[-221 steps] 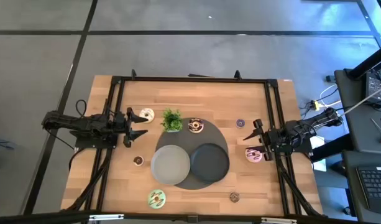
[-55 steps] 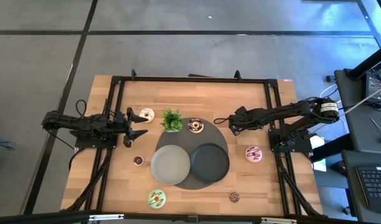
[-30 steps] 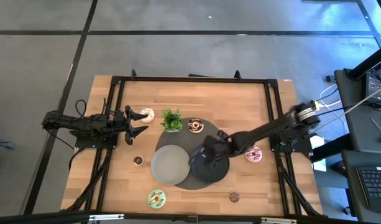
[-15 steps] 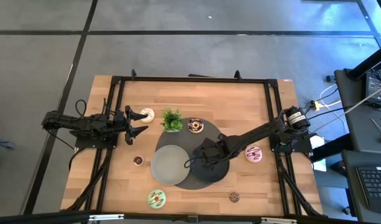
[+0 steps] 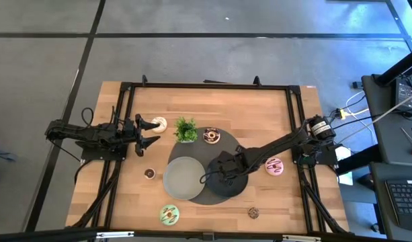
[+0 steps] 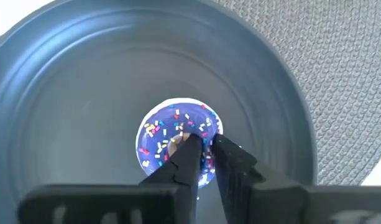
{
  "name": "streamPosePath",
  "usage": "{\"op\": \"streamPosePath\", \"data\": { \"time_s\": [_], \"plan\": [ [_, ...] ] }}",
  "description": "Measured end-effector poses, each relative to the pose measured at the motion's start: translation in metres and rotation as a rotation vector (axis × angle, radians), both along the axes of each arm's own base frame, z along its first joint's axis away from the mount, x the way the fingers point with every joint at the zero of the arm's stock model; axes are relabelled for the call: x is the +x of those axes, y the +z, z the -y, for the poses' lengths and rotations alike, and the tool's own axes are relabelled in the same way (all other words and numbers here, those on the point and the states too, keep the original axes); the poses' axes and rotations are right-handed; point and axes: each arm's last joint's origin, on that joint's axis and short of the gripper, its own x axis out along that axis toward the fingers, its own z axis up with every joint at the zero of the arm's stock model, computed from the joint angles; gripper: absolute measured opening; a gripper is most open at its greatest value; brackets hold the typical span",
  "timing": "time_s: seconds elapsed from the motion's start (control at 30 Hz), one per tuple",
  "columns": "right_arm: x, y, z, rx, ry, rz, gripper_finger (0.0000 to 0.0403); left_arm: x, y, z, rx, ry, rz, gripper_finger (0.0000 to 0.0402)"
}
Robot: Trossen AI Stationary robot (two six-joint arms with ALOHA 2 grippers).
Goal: Pick & Place donuts
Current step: Put the small blue donut on the black plate, then put the small brown donut on the black plate
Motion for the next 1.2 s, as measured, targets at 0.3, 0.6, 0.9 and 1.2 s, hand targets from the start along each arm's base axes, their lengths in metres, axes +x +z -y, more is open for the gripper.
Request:
{"op": "streamPosePath", "data": {
  "time_s": [0.3,0.6,0.9,1.2],
  "plan": [
    [-0.002,0.0,0.0,0.006,0.001,-0.016,0.0113,0.0,0.0,0.0,0.0,0.0,0.0,0.0269],
    [-0.03,0.05,-0.031,0.044,0.014,0.007,0.0115,0.0,0.0,0.0,0.0,0.004,0.0,0.0269],
    [-0.083,0.062,-0.116,0.123,0.208,0.09,0.0117,0.0,0.0,0.0,0.0,0.008,0.0,0.0269],
    [-0.113,0.023,-0.165,0.117,0.214,0.022,0.0117,0.0,0.0,-0.002,-0.004,0.056,0.004,0.0269]
  ]
}}
